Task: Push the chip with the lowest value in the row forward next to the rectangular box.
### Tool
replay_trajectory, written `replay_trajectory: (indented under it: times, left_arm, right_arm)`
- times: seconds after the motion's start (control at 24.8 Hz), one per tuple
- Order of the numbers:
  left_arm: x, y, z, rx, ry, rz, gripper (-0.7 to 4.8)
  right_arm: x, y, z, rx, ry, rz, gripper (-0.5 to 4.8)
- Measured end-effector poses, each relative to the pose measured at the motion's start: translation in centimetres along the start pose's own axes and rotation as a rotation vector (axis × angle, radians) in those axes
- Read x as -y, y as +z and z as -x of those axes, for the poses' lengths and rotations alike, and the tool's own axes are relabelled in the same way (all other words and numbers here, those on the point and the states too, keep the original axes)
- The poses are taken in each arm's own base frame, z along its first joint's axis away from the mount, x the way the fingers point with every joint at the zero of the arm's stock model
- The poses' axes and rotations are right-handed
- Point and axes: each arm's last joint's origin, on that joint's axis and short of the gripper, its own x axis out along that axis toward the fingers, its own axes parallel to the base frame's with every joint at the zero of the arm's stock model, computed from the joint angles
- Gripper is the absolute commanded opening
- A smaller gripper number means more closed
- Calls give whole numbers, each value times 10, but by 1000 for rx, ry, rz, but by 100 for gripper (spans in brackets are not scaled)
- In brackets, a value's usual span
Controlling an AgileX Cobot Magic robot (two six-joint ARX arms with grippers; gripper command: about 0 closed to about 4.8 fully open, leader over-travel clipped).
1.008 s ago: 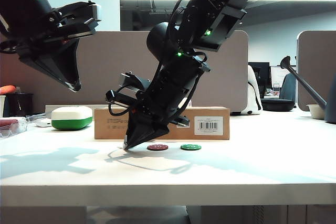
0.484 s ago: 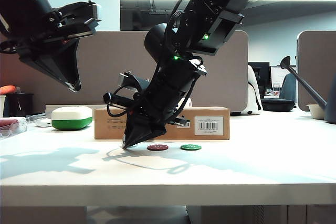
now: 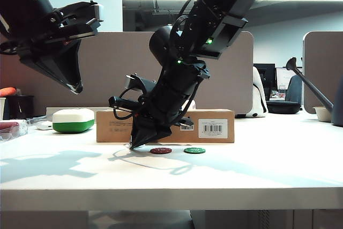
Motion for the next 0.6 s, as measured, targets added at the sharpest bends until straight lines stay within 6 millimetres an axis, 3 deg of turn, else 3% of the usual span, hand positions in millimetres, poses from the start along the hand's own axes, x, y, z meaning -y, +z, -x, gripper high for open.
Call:
replay_trajectory:
  times: [0.6]
  left_arm:
    - [0, 0, 0, 0, 0, 0, -5]
  right_arm:
    - [4, 11, -3, 3, -73, 2, -9]
